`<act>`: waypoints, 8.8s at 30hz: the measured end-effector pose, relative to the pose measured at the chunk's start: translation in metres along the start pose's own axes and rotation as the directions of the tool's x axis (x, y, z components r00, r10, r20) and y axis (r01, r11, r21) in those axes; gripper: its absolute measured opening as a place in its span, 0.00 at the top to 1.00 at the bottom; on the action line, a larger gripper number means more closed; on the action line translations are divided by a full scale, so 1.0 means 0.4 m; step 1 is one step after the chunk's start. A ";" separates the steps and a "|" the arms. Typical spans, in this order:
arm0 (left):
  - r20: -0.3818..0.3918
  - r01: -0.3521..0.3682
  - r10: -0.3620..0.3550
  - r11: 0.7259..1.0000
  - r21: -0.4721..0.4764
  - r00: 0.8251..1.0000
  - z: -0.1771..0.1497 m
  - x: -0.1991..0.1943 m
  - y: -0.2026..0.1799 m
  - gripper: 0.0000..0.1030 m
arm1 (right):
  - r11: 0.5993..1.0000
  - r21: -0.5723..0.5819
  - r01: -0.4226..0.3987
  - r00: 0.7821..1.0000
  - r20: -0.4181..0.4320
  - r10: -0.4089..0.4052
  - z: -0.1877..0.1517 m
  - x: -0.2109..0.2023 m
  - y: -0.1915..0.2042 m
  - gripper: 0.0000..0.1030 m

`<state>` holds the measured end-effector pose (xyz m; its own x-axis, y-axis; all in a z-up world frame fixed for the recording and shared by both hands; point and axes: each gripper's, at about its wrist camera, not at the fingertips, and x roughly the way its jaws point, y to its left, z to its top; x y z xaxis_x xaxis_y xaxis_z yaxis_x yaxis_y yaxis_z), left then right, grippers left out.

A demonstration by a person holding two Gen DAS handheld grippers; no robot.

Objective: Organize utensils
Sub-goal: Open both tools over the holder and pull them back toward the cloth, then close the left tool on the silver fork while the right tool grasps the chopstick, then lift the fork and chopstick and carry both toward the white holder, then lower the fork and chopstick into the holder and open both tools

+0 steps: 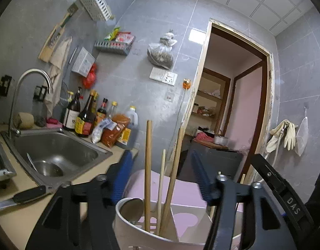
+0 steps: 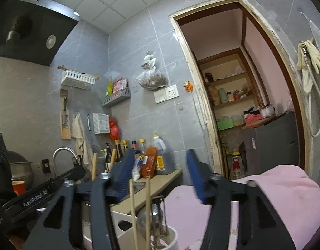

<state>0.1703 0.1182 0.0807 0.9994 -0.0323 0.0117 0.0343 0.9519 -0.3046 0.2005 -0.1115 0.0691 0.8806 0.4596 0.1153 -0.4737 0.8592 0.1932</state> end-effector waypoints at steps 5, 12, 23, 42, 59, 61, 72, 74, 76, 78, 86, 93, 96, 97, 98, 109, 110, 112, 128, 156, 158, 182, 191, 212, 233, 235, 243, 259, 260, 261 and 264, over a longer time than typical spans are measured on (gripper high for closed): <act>0.003 -0.028 0.028 0.998 -0.048 1.000 0.008 -0.018 0.000 0.09 | 0.999 -0.019 0.034 0.999 -0.034 -0.035 0.025 -0.033 -0.026 0.22; -0.053 -0.044 0.041 0.998 -0.044 0.998 0.020 -0.036 -0.043 0.03 | 0.994 -0.073 0.078 0.996 -0.044 -0.082 0.081 -0.116 -0.076 0.00; -0.183 0.073 -0.057 0.994 0.084 0.981 -0.047 -0.099 -0.172 0.02 | 0.986 -0.118 0.116 0.961 -0.236 -0.142 0.068 -0.205 -0.163 0.00; -0.602 0.157 -0.020 0.972 0.175 0.798 -0.239 -0.041 -0.275 0.03 | 0.980 -0.174 0.097 0.752 -0.632 -0.186 -0.073 -0.253 -0.265 0.02; -0.786 0.230 -0.011 0.959 0.167 0.618 -0.329 0.030 -0.295 0.32 | 0.981 -0.194 0.030 0.541 -0.821 -0.179 -0.181 -0.212 -0.250 0.51; -0.804 0.242 -0.021 0.958 0.153 0.594 -0.335 0.044 -0.300 0.48 | 0.973 -0.232 0.020 0.533 -0.820 -0.206 -0.186 -0.205 -0.240 0.55; -0.839 0.335 -0.084 0.934 0.121 0.537 -0.335 0.090 -0.375 0.64 | 0.952 -0.302 0.043 0.525 -0.804 -0.279 -0.179 -0.191 -0.287 0.97; -0.842 0.358 -0.079 0.923 0.140 0.533 -0.345 0.106 -0.400 0.66 | 0.948 -0.312 0.065 0.529 -0.795 -0.297 -0.173 -0.196 -0.306 0.98; -0.847 0.372 -0.070 0.915 0.156 0.527 -0.354 0.123 -0.420 0.68 | 0.946 -0.309 0.094 0.534 -0.787 -0.310 -0.164 -0.207 -0.329 0.99; -0.852 0.383 -0.056 0.907 0.174 0.521 -0.364 0.143 -0.438 0.69 | 0.944 -0.311 0.109 0.539 -0.780 -0.320 -0.156 -0.217 -0.342 0.99; -0.870 0.374 0.027 0.896 0.239 0.492 -0.425 0.232 -0.474 0.76 | 0.926 -0.352 0.139 0.532 -0.762 -0.369 -0.137 -0.272 -0.363 0.99; -0.868 0.359 0.049 0.898 0.255 0.494 -0.449 0.270 -0.472 0.82 | 0.949 -0.268 0.166 0.533 -0.785 -0.316 -0.120 -0.275 -0.407 0.97; -0.869 0.362 0.046 0.897 0.253 0.493 -0.454 0.273 -0.475 0.87 | 0.963 -0.215 0.163 0.521 -0.810 -0.269 -0.116 -0.252 -0.424 0.95; -0.870 0.356 0.046 0.900 0.249 0.492 -0.452 0.273 -0.469 0.90 | 0.966 -0.202 0.161 0.516 -0.817 -0.257 -0.115 -0.241 -0.429 0.94; -0.871 0.353 0.046 0.903 0.246 0.489 -0.450 0.271 -0.474 0.92 | 0.969 -0.188 0.162 0.510 -0.824 -0.246 -0.113 -0.224 -0.437 0.93; -0.913 0.380 0.029 0.903 0.199 0.408 -0.437 0.253 -0.462 0.93 | 0.974 -0.176 0.143 0.446 -0.867 -0.222 -0.140 -0.039 -0.476 0.86; -0.915 0.380 0.030 0.904 0.197 0.402 -0.437 0.255 -0.462 0.93 | 0.972 -0.187 0.142 0.440 -0.868 -0.231 -0.146 -0.026 -0.478 0.87; -0.923 0.368 0.029 0.912 0.182 0.385 -0.436 0.262 -0.461 0.93 | 0.969 -0.201 0.142 0.433 -0.868 -0.243 -0.153 -0.014 -0.474 0.91; -0.799 0.298 -0.121 0.952 0.075 0.589 -0.371 0.152 -0.416 0.97 | 0.984 -0.087 0.154 0.725 -0.667 -0.172 -0.065 -0.185 -0.381 0.97; -0.584 0.323 -0.226 0.944 0.065 0.779 -0.284 0.034 -0.395 0.97 | 0.976 -0.152 0.156 0.929 -0.313 -0.197 -0.019 -0.287 -0.248 0.97; -0.582 0.325 -0.229 0.943 0.065 0.780 -0.283 0.033 -0.394 0.97 | 0.976 -0.146 0.159 0.929 -0.311 -0.198 -0.019 -0.290 -0.249 0.97; -0.537 0.364 -0.267 0.928 0.080 0.800 -0.276 -0.006 -0.397 1.00 | 0.981 -0.111 0.161 0.934 -0.305 -0.188 -0.015 -0.300 -0.255 0.97; -0.514 0.374 -0.280 0.924 0.086 0.811 -0.266 -0.019 -0.398 1.00 | 0.980 -0.118 0.158 0.940 -0.285 -0.186 -0.013 -0.311 -0.248 0.97; -0.315 0.308 -0.249 0.939 0.151 0.916 -0.110 -0.087 -0.341 1.00 | 0.983 -0.168 0.077 0.988 -0.123 -0.098 0.104 -0.287 -0.122 0.97; -0.111 0.032 -0.030 0.999 0.018 0.993 0.149 -0.068 -0.075 1.00 | 0.985 -0.126 -0.117 0.993 -0.013 0.116 0.166 -0.087 0.069 0.97; -0.103 -0.002 0.004 1.000 0.019 0.995 0.151 -0.058 -0.056 1.00 | 0.984 -0.139 -0.115 0.993 -0.011 0.115 0.157 -0.077 0.082 0.97; -0.128 -0.086 0.091 0.995 0.045 0.988 0.105 -0.012 -0.021 1.00 | 0.986 -0.134 -0.098 0.995 -0.042 0.093 0.118 -0.043 0.071 0.97; -0.247 -0.050 0.069 0.995 0.083 0.966 0.002 0.052 -0.026 1.00 | 0.995 -0.069 -0.072 0.982 -0.182 0.059 0.035 0.013 0.022 0.97; -0.246 -0.043 0.061 0.996 0.080 0.967 -0.002 0.049 -0.024 1.00 | 0.995 -0.069 -0.070 0.980 -0.191 0.055 0.027 0.015 0.023 0.97; -0.244 -0.037 0.055 0.996 0.075 0.968 -0.006 0.046 -0.021 1.00 | 0.995 -0.069 -0.068 0.979 -0.196 0.054 0.024 0.017 0.024 0.97; -0.243 -0.028 0.042 0.998 0.060 0.969 -0.016 0.038 -0.012 1.00 | 0.996 -0.067 -0.062 0.976 -0.212 0.046 0.010 0.020 0.028 0.97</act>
<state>0.1853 0.1111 0.0761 0.9704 -0.0651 -0.2326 0.0058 0.9690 -0.2471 0.2023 -0.0992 0.0761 0.8398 0.5362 -0.0852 -0.5256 0.8422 0.1200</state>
